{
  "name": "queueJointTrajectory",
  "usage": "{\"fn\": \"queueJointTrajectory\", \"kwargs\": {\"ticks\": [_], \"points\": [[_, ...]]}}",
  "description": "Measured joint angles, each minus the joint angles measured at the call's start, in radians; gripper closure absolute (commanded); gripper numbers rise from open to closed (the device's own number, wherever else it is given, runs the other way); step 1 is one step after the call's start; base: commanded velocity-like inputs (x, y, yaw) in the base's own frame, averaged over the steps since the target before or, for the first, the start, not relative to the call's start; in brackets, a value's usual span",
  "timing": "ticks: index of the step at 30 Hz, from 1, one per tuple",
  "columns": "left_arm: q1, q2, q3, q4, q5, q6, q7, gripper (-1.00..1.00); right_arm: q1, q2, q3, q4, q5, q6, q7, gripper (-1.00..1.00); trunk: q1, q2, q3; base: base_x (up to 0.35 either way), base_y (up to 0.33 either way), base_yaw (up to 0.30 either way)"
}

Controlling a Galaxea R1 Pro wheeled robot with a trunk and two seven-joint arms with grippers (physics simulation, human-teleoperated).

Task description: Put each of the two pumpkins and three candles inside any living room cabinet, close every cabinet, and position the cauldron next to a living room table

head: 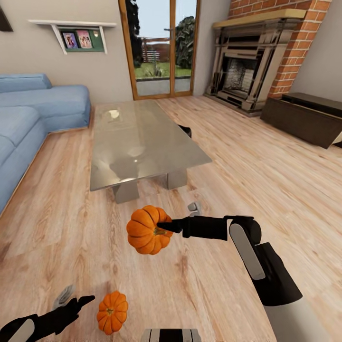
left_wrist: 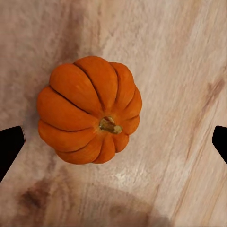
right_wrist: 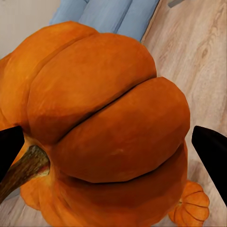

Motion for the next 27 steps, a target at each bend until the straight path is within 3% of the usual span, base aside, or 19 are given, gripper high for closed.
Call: {"fn": "queueJointTrajectory", "kwargs": {"ticks": [13,19,27], "points": [[0.000,0.000,0.000,0.000,-0.001,0.000,0.000,-1.00,0.000,0.000,-0.002,0.019,-0.002,-0.003,0.006,1.00,0.006,-0.003,-0.050,0.000,0.000,0.000],[0.000,0.000,0.000,0.000,-0.001,0.000,0.002,-1.00,0.000,0.000,-0.001,0.019,-0.002,-0.002,0.007,1.00,0.009,-0.004,-0.069,0.000,0.000,0.134],[0.000,0.000,-0.001,0.000,0.000,0.000,0.001,-1.00,0.000,0.000,-0.001,0.020,-0.005,-0.002,0.007,1.00,0.008,-0.005,-0.064,0.000,0.000,0.108]]}}
